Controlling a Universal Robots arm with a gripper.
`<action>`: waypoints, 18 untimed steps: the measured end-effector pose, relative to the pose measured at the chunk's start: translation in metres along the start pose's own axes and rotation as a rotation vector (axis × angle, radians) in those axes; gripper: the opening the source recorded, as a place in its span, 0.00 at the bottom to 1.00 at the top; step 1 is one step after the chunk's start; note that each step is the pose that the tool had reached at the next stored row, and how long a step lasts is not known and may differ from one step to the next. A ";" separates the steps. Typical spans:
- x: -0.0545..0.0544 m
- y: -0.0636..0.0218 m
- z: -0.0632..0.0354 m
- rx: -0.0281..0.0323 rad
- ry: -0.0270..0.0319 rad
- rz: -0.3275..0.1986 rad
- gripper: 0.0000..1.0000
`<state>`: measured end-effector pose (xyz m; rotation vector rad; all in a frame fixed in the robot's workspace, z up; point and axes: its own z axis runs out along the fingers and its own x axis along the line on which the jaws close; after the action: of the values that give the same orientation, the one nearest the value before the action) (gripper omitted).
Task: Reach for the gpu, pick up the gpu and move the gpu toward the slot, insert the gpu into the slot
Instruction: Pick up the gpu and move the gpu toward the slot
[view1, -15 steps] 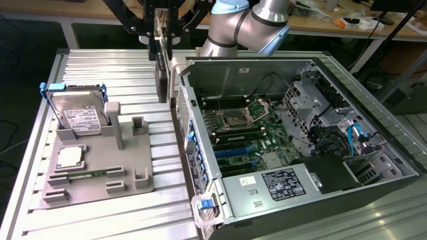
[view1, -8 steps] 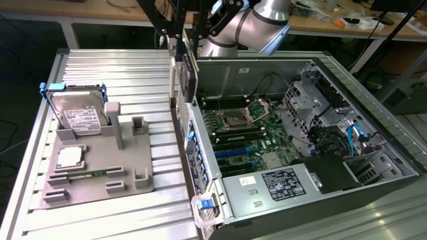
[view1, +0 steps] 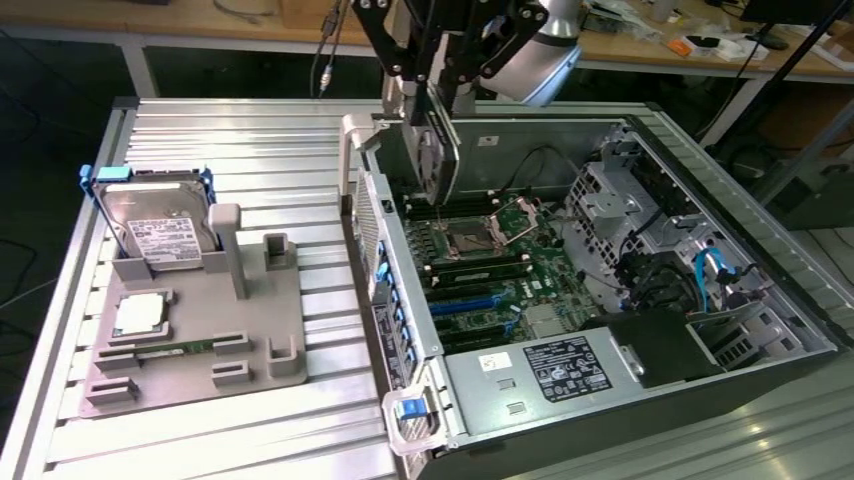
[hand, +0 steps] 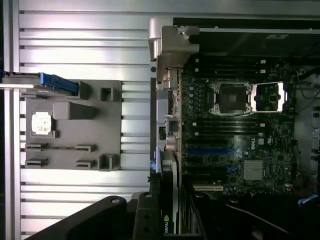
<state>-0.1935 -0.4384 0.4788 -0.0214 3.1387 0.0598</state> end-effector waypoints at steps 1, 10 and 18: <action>-0.004 -0.0002 0.0003 0.0000 0.0000 0.000 0.27; -0.011 -0.0005 0.0003 0.0001 0.0008 0.000 0.27; -0.011 -0.0005 0.0003 -0.0024 0.0008 0.001 0.27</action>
<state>-0.1828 -0.4387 0.4785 -0.0205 3.1395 0.0636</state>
